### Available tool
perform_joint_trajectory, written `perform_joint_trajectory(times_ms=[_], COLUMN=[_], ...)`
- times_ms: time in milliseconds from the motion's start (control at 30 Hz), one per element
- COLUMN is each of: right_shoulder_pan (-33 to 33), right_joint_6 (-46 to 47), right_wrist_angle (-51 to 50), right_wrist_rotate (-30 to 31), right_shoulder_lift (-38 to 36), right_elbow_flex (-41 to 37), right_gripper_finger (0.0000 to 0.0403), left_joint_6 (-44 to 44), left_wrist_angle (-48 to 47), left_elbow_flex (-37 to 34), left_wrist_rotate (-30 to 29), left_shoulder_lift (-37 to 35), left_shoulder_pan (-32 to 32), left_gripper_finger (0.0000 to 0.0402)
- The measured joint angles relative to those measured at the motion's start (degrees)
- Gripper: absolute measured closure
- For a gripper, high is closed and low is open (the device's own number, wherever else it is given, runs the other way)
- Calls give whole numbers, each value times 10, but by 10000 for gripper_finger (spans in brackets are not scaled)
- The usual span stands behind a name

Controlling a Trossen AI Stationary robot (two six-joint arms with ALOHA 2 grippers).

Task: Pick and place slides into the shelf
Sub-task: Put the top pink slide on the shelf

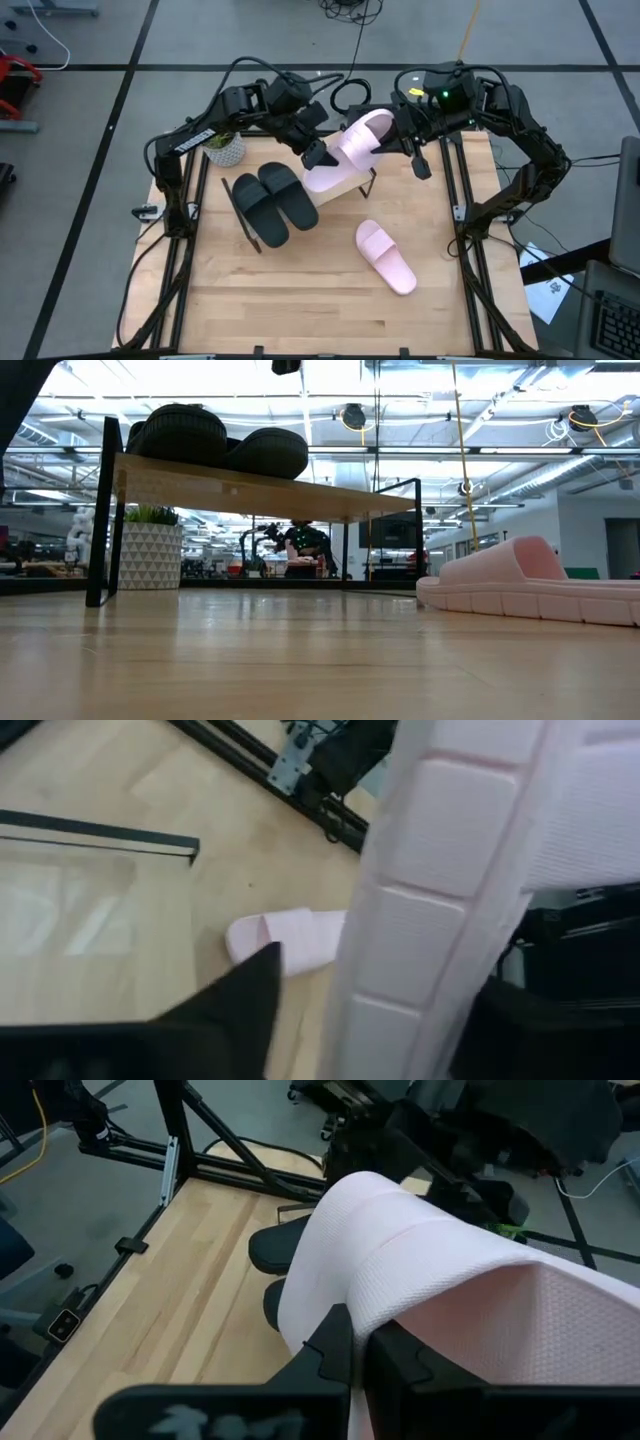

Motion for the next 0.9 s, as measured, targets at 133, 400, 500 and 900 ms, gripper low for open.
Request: perform_joint_trajectory(times_ms=[133,400,500,900], right_shoulder_pan=[0,0,0,0], right_joint_6=[0,7,7,45], right_wrist_angle=[2,1,0,-43], right_wrist_rotate=[2,5,5,96], right_shoulder_lift=[0,0,0,-9], right_elbow_flex=[0,0,0,0], right_gripper_finger=[403,384,367,286], left_joint_6=[4,12,11,-2], left_wrist_angle=[4,7,7,-5], left_elbow_flex=[1,1,1,0], left_wrist_rotate=[30,35,29,7], left_shoulder_lift=[9,15,15,16], left_shoulder_pan=[2,5,6,17], left_gripper_finger=[293,353,353,353])
